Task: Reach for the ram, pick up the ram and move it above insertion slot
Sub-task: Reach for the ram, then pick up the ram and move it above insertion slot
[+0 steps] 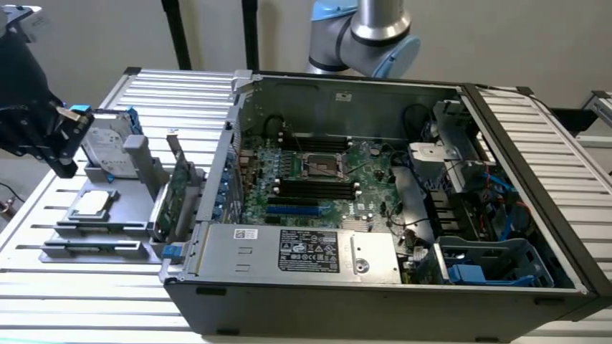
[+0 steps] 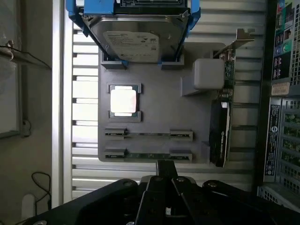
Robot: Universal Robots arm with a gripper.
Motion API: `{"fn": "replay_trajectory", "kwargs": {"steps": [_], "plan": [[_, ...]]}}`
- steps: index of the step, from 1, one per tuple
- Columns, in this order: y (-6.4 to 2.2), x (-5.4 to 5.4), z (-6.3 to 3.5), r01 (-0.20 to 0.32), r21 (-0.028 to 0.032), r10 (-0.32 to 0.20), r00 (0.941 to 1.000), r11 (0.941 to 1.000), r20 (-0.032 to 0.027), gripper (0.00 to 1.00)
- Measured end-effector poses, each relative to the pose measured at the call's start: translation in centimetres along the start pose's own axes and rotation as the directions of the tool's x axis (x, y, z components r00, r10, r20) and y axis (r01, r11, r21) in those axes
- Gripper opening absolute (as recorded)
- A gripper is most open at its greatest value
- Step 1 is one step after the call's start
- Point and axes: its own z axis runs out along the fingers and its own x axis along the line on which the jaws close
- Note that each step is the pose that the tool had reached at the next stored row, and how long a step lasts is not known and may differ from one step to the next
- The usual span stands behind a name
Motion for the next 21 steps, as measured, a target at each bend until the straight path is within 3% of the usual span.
{"fn": "replay_trajectory", "kwargs": {"steps": [5, 11, 16, 21], "plan": [[-0.43, 0.02, 0.20, 0.003, -0.0001, -0.003, 1.0000, 1.0000, -0.0024, 0.10], [-0.45, 0.06, 0.41, 0.101, -0.0002, -0.101, 0.9949, 0.9949, -0.0067, 0.10], [-0.46, 0.06, 0.54, 0.191, -0.0007, -0.191, 0.9816, 0.9816, -0.0101, 0.10], [-0.46, 0.06, 0.67, 0.279, -0.0015, -0.279, 0.9601, 0.9602, -0.0135, 0.10]]}}
